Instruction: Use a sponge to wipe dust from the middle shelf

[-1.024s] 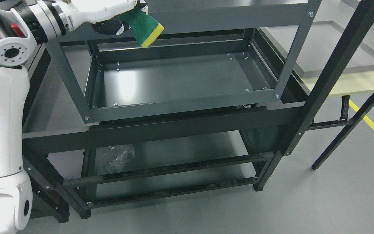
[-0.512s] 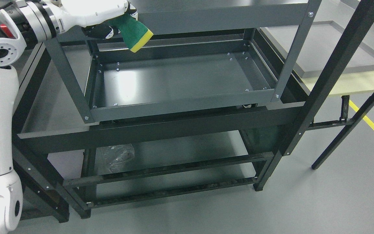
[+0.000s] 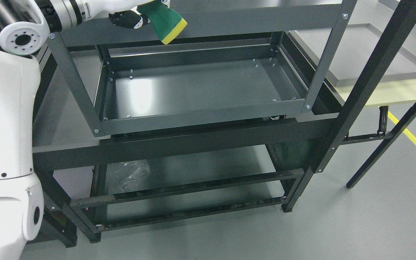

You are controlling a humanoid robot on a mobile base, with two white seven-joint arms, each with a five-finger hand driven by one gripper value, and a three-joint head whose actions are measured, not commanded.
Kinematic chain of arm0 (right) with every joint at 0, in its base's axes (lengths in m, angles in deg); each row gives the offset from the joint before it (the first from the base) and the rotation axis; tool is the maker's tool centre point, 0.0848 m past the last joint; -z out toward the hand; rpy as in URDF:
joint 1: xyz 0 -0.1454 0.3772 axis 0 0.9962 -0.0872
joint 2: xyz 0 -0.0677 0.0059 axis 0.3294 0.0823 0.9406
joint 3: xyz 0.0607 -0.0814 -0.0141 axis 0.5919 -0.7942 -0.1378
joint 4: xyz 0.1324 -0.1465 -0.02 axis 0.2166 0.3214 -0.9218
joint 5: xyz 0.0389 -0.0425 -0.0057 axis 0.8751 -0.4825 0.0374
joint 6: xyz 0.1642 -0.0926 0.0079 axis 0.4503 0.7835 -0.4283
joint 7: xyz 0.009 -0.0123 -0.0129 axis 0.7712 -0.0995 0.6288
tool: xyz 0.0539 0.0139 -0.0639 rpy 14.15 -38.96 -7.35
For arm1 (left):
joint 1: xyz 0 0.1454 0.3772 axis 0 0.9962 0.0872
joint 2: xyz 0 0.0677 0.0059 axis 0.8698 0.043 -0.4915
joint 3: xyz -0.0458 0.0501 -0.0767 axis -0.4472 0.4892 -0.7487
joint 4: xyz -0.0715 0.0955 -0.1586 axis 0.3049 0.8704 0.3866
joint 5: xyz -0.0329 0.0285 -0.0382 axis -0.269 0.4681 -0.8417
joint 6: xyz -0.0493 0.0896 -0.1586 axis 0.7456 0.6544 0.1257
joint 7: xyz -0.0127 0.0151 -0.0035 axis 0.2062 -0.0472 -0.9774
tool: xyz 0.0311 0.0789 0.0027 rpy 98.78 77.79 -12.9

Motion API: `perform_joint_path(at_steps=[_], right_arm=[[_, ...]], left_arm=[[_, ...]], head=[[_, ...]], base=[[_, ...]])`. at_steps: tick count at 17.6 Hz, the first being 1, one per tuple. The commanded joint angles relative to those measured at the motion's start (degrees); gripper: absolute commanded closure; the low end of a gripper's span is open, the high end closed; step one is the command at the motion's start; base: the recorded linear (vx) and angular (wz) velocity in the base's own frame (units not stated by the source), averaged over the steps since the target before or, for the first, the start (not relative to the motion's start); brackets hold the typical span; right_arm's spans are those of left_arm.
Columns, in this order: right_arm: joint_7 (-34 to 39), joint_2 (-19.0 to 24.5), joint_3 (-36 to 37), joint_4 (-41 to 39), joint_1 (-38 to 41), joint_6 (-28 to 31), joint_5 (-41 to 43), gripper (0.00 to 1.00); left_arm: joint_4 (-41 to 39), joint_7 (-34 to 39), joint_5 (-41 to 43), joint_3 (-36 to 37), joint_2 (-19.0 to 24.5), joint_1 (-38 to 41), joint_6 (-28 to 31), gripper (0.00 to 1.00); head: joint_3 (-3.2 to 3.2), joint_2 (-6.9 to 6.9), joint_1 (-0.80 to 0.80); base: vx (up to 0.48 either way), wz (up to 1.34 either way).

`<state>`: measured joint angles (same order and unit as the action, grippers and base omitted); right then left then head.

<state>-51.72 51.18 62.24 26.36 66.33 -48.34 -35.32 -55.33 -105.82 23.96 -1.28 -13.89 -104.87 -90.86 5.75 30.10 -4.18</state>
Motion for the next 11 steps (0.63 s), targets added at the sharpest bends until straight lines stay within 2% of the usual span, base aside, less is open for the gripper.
perform_joint_path(at_steps=[1,5,11], right_arm=[[0.0,-1.0,0.0,-1.0,0.0,4.2,0.0,0.0],[0.0,-1.0,0.0,-1.0,0.0,4.1,0.0,0.0],[-0.1,-1.0,0.0,-1.0,0.0,4.2,0.0,0.0]], left_arm=[[11.5,2.4,2.9,1.8,-10.1,-3.5,0.8,0.99],[17.2,6.6,4.7,4.6,-10.1,-6.2,2.8,0.99],[15.8,6.2,3.9,4.0,-10.1,-5.0,0.3,0.99]], head=[[0.0,0.0,0.0],[0.0,0.0,0.0],[0.0,0.0,0.0]], base=[[0.0,0.0],[-0.001,-0.01],[0.0,0.0]])
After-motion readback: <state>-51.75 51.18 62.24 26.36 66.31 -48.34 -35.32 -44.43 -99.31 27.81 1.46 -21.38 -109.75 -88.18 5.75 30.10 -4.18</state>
